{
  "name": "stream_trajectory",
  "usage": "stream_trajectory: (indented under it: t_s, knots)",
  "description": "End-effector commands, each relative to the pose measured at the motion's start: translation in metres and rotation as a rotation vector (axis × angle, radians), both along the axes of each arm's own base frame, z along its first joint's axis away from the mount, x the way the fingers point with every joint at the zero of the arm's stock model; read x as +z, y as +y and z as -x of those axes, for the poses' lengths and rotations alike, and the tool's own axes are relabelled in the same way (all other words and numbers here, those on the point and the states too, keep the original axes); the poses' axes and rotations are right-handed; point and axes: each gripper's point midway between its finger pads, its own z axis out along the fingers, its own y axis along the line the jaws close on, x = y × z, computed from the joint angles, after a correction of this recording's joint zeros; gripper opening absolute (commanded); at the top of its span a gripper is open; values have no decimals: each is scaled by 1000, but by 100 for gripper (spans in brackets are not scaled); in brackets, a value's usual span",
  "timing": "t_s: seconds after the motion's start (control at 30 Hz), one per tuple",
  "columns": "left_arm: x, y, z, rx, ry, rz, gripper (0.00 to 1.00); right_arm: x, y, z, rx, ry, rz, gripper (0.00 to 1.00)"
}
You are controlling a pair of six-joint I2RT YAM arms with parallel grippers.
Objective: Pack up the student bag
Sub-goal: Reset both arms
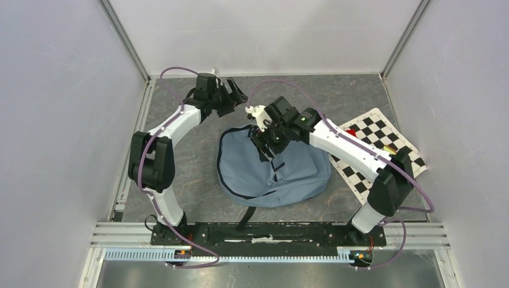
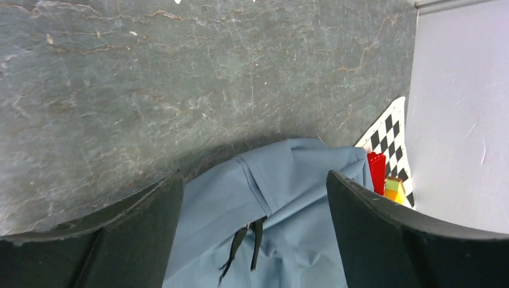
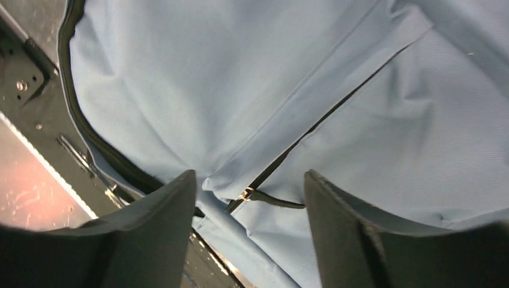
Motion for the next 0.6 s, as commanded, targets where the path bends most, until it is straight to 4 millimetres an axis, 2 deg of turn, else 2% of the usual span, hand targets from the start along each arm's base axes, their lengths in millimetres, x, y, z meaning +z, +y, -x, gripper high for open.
stream_trajectory:
  t_s: [0.0,0.1,0.27,0.33,0.47,0.57]
  knots:
    - [46,17,16,-10,-129,-82,98,26,-11,-36,-129,-127,-27,77]
    - [51,31,27,24,-147,-124,100,26,-32,-58,-222,-152,-55,85]
    - [50,62,45,124,-147,-166,100,24,-86,-99,-407,-230,-92,91]
    - [53,76,53,175,-162,-190,100,22,-115,-113,-487,-273,-66,93]
    - [66,105,74,268,-221,-257,100,33,-182,-136,-663,-366,-66,93]
    - [85,130,92,352,-267,-325,100,59,-238,-147,-803,-484,-104,93]
